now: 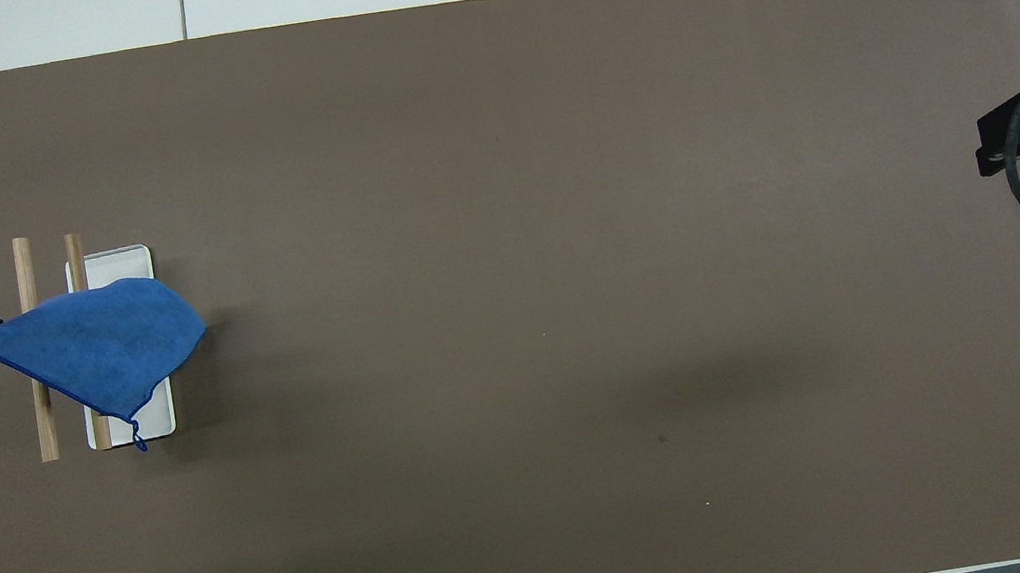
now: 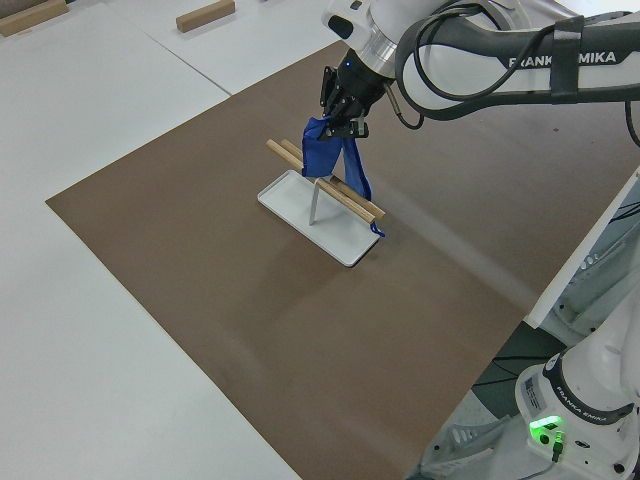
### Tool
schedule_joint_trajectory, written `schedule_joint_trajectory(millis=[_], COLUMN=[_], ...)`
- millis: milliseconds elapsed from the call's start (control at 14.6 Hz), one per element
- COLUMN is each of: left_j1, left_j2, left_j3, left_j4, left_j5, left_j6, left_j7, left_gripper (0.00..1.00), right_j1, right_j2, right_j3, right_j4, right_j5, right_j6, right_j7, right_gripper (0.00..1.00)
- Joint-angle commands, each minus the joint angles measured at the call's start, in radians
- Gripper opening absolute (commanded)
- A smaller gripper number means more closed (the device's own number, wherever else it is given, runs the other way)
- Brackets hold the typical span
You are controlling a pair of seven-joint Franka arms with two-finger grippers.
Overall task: Right arm passes towel to left arm to hang
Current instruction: 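Release the towel on the rack and draw the left gripper back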
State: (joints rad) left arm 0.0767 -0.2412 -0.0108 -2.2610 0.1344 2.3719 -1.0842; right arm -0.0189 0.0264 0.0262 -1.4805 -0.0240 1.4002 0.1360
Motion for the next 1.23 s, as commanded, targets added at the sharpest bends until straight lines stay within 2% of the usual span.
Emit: schedule_joint_trajectory(millis=[0,137,479,548,616,684,890,1163], left_j1=[0.066,0.101,0.107,0.118,0.124,0.126,0.132,0.155], left_j2=[-0.01,-0.009,-0.007,-0.001,0.008,0.013,0.037,0.095], left_j3=[0.0,0.002,0.002,0.002,0.002,0.002,0.002,0.002], left_j4=[-0.002,-0.005,-0.023,-0.023,-0.022,-0.015,0.033,0.196], left_j5=[-0.051,-0.078,-0.078,-0.078,-0.078,-0.078,-0.079,-0.079], left_j6=[0.027,0.053,0.043,0.041,0.041,0.041,0.015,-0.186], left_j7=[0.024,0.024,0.023,0.021,0.021,0.021,0.012,0.03], left_gripper=[0.0,0.0,0.0,0.12,0.69,1.0,1.0,1.0], right_j1=[-0.004,-0.004,-0.004,-0.004,-0.004,-0.004,-0.004,-0.004], right_j2=[-0.008,-0.008,-0.008,-0.008,-0.008,-0.008,-0.008,-0.008], right_j3=[0.003,0.003,0.003,0.003,0.003,0.003,0.003,0.003], right_j4=[-0.006,-0.006,-0.006,-0.006,-0.006,-0.006,-0.006,-0.006], right_j5=[0.001,0.001,0.001,0.001,0.001,0.001,0.001,0.001], right_j6=[-0.006,-0.006,-0.006,-0.006,-0.006,-0.006,-0.006,-0.006], right_j7=[-0.018,-0.018,-0.018,-0.018,-0.018,-0.018,-0.018,-0.018], right_gripper=[1.0,1.0,1.0,1.0,1.0,1.0,1.0,1.0])
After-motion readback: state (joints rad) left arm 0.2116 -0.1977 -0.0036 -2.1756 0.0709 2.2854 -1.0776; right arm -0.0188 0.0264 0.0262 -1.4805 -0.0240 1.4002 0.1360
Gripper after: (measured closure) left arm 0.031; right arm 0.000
